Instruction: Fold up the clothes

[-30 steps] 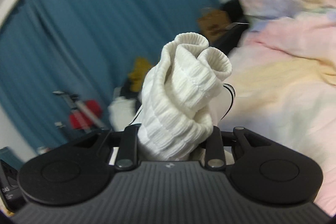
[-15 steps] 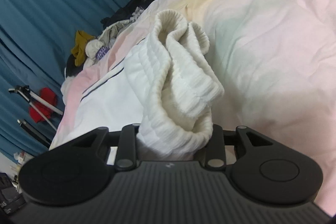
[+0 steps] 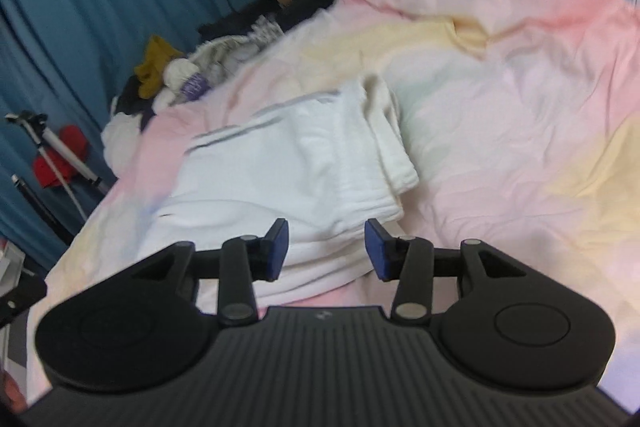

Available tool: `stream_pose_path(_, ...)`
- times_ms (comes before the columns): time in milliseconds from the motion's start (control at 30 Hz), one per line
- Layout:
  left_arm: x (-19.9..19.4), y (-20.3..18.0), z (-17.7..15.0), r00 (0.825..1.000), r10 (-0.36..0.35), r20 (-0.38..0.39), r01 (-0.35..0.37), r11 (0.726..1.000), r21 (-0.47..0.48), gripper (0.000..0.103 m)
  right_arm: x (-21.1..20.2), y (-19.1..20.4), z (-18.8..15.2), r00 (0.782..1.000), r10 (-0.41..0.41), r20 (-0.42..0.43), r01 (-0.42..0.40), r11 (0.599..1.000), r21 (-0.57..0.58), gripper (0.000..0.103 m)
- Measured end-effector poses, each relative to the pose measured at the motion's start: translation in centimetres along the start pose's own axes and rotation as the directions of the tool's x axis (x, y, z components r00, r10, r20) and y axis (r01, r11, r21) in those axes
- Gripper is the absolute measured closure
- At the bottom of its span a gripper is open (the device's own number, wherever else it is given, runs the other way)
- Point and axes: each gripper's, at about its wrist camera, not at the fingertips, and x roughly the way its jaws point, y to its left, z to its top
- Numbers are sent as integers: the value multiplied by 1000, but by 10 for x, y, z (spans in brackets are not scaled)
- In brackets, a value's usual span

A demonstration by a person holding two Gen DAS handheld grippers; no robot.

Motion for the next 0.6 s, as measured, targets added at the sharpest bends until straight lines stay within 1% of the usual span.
stream_pose_path(33,-16,-3,-1,1000,-1,16,1,1000,-2,5,-12,6,-1,1000,3,16,-3,1000,-24,57)
stream_pose_path(67,-31,-5,-2,1000,-3,30,3,1000,-3,3,-24,13,-3,999,8,32,-7,999,-48,57)
stream_pose_path(167,-71,-14,-7,998,-6,64,6,1000,6,0,-61,39,-15,996,32,88,-22,993,-113,57)
stream_pose_path(267,-104,-19,-15,996,2,91,-2,1000,8,0,-92,68,-30,988,58,141,-33,983,-179,57)
stream_pose_path(433,-142,-23,-34,994,27,110,-29,999,18,0,-129,101,-65,977,99,186,-52,968,-245,57)
stream_pose_path(533,-157,-20,-46,993,39,116,-41,999,15,0,-140,114,-85,970,114,213,-50,957,-286,58)
stream_pose_path(600,-165,-17,-54,991,44,126,-47,999,17,0,-144,120,-96,967,108,231,-33,952,-304,58)
